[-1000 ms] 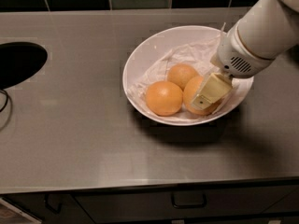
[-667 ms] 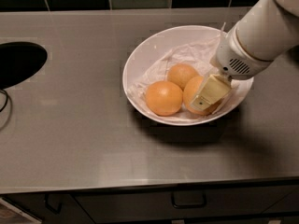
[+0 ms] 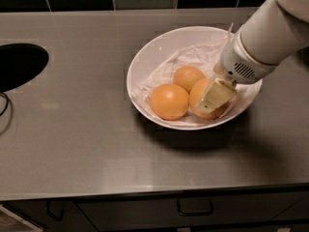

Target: Pick orange from white bowl

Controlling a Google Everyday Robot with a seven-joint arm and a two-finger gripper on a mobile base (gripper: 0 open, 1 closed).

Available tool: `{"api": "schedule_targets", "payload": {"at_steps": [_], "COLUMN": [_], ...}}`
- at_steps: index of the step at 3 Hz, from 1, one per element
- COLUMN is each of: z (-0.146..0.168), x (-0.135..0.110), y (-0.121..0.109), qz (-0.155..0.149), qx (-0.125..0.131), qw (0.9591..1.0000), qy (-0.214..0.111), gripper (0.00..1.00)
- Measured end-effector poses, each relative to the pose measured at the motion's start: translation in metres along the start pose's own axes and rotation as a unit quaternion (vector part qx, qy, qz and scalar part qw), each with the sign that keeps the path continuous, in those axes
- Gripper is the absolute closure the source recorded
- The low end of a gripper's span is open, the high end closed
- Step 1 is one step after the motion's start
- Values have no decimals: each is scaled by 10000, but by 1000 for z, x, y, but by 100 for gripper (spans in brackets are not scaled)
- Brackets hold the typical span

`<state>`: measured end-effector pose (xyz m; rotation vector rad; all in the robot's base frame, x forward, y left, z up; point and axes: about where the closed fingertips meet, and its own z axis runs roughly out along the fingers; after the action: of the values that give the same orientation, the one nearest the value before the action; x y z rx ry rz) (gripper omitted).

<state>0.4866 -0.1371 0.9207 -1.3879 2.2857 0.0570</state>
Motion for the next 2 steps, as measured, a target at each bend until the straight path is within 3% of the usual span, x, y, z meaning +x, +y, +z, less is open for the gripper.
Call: {"api": "schedule_targets", "payload": {"at_steps": [2], "z": [9], "x": [1], "y": [3], "qz": [2], "qx": [-106], "qw": [9999], "qy": [80], "gripper": [33]}}
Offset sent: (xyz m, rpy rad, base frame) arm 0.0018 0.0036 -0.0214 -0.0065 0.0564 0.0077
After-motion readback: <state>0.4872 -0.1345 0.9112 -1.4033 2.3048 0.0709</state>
